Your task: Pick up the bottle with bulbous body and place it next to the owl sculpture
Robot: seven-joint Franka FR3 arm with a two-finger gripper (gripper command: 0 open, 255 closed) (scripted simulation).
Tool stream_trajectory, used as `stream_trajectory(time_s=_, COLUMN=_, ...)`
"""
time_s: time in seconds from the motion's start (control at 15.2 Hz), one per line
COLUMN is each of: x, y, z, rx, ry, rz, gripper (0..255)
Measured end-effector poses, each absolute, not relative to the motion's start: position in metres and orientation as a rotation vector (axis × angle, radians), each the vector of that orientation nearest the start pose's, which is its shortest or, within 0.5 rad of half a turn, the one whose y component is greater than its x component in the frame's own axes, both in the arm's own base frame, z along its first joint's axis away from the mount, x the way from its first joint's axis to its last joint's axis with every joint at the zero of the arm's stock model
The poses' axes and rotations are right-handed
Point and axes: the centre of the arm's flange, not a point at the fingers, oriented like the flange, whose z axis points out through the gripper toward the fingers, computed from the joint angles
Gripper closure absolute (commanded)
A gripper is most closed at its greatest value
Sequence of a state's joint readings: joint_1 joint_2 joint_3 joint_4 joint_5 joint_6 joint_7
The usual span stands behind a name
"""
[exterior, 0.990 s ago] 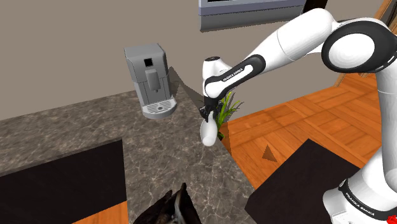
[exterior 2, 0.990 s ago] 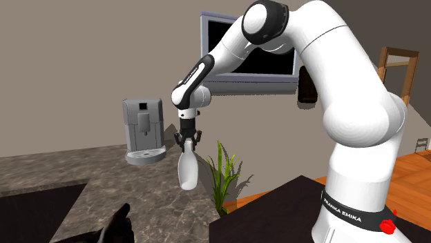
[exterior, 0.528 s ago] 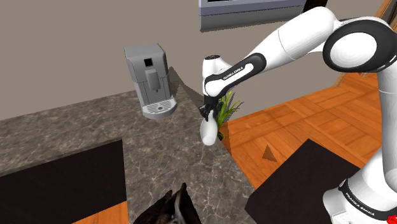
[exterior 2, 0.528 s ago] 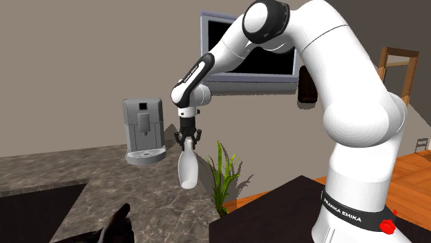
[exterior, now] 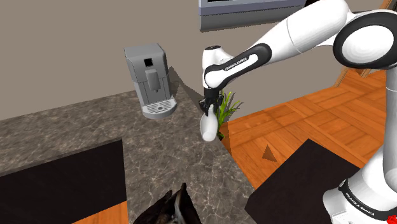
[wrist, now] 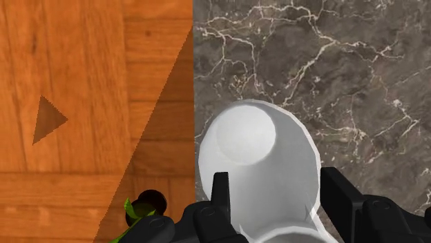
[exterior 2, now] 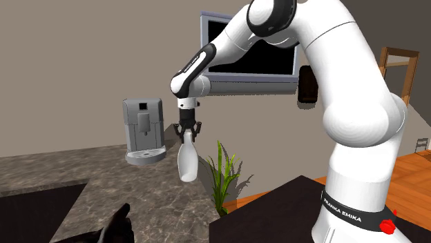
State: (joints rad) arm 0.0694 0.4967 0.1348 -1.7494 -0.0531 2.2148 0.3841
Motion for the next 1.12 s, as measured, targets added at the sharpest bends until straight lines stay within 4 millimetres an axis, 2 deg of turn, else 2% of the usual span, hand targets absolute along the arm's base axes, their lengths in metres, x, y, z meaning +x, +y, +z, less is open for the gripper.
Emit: stream_trajectory(time_s=1.12, x=0.648, y=0.124, z=0.38, rx=-3.117, ry=0.254, rz=0.049, gripper=255)
